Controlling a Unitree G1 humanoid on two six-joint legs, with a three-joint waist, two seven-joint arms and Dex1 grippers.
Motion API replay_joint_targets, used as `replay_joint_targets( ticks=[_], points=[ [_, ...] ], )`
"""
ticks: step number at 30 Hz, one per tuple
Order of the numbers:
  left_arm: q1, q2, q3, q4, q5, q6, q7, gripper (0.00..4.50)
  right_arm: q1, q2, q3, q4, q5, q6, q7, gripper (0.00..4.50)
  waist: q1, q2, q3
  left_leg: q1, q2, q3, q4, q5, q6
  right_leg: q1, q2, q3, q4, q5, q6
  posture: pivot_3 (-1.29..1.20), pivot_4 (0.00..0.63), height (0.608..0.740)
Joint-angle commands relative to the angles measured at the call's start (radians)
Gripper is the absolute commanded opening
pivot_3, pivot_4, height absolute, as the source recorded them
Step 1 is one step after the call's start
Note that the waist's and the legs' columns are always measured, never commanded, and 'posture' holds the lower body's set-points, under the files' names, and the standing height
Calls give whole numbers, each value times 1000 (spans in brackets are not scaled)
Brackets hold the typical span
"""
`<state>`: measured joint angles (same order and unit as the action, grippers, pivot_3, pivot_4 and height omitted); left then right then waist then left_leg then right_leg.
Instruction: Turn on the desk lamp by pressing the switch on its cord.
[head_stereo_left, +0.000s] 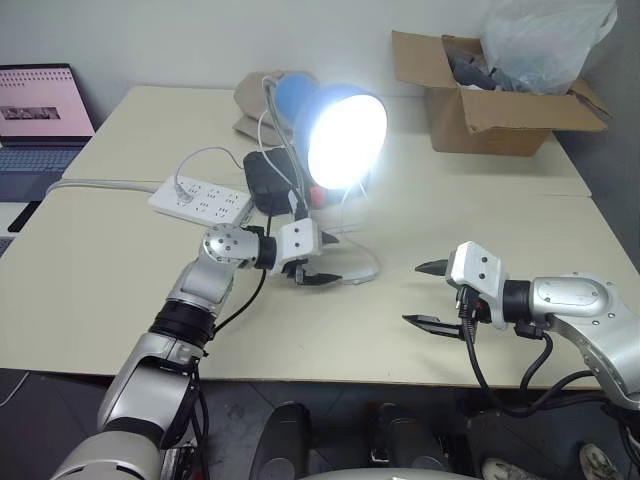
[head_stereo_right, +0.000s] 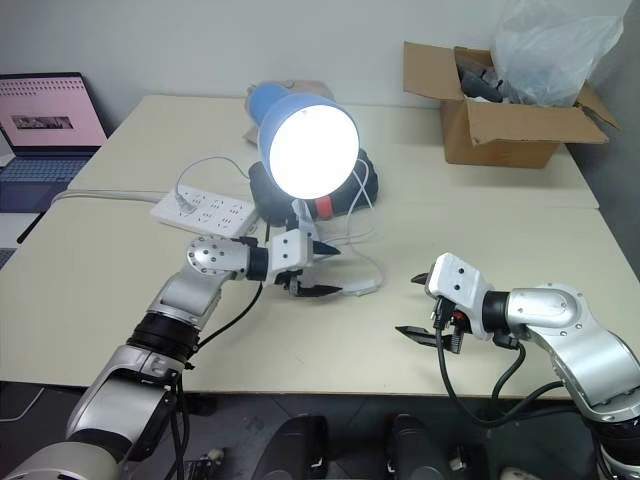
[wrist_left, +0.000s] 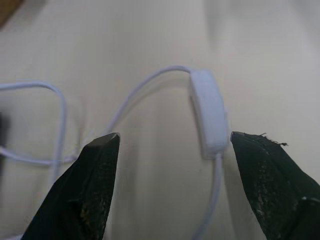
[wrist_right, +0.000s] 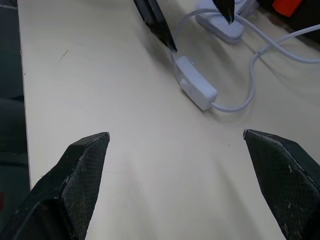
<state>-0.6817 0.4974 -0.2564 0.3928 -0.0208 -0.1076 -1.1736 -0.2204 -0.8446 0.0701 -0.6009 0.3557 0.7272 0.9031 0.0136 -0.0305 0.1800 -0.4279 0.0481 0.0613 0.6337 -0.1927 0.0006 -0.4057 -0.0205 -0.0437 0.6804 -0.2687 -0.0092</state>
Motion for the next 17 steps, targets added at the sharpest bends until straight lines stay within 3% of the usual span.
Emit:
replay_joint_targets(
  ticks=[1, 9, 17],
  points=[
    [96, 115, 100, -217, -92, 114, -32, 3614, -19, -23, -43, 17, 17, -47, 29, 4500, -10, 0, 0, 0, 0, 0, 0, 0, 0, 0, 0, 0, 0, 0, 0, 0, 150, 740],
    [363, 351, 299, -541, -273, 404, -60, 3614, -2, -79, -149, 116, 62, -153, 135, 4500, -18, 0, 0, 1, 1, 0, -2, 0, 0, 0, 0, 0, 0, -1, -1, 0, 150, 740],
    [492, 379, 409, -654, -373, 507, -9, 3614, -56, -83, -118, 192, 64, -218, 190, 4500, -10, 0, 0, 2, 0, 0, -2, 0, 0, 1, -2, 0, -1, 0, 0, 0, 150, 740]
  ],
)
